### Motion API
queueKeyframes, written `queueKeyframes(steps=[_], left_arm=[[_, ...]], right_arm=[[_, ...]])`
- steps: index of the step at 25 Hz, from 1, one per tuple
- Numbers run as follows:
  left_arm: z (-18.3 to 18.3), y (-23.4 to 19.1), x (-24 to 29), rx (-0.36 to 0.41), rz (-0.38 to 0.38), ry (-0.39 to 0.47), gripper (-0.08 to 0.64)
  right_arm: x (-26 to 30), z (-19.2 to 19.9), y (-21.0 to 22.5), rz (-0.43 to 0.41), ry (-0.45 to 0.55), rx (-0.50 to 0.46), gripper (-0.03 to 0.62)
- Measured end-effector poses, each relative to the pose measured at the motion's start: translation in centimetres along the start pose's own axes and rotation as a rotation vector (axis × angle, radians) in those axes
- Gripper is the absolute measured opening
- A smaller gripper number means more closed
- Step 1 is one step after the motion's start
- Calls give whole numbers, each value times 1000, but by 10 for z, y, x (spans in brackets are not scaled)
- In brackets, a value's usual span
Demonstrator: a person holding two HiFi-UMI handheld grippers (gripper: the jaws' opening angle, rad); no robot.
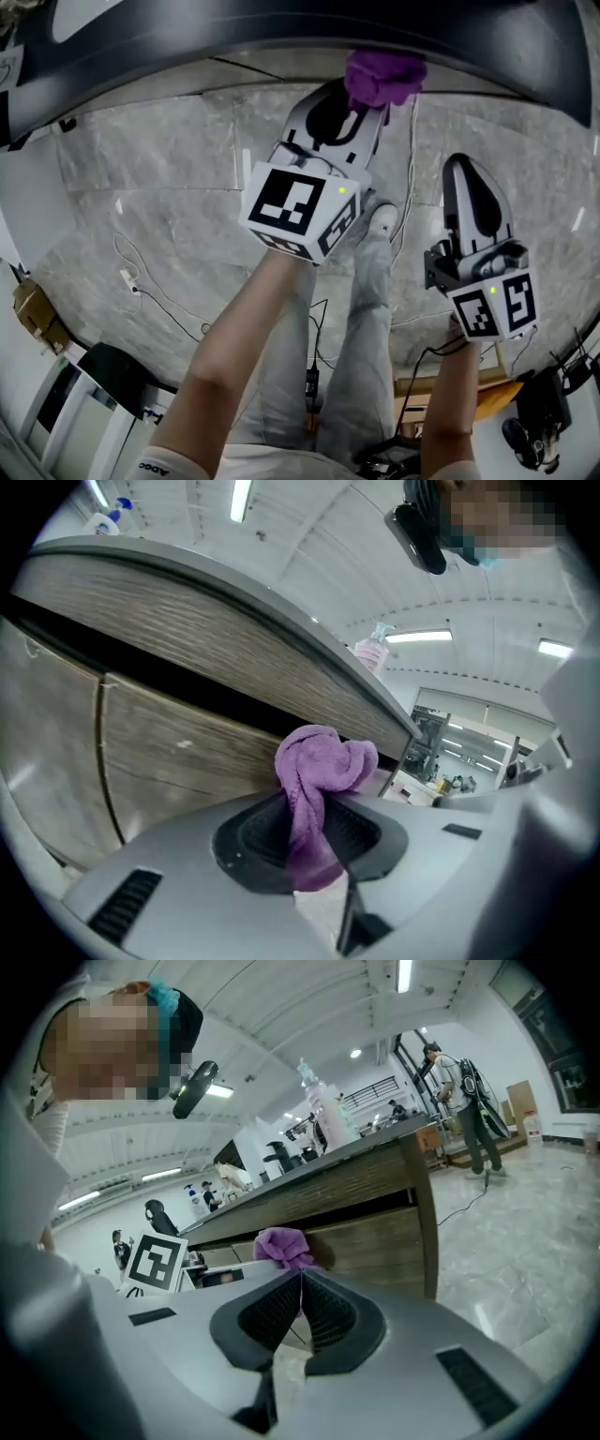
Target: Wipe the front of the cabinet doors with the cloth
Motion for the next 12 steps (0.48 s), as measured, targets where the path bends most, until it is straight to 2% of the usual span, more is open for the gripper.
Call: queueKeyframes(steps=[6, 12], left_arm=[[-6, -129, -32, 6, -69, 9, 83], [-16, -157, -47, 27, -115, 12, 83]], right_arm=[[85, 43, -52, -50, -63, -13, 28], [86, 46, -60, -58, -81, -14, 29]])
Point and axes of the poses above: the fingertips, and each gripper's own axes: x forward along the fingers, y to its right, z out of its underside, the point moved 8 cm from there along -x, backward along the fingers, and after that the axes turned 12 degrees about -z, right-handed, at the moved point
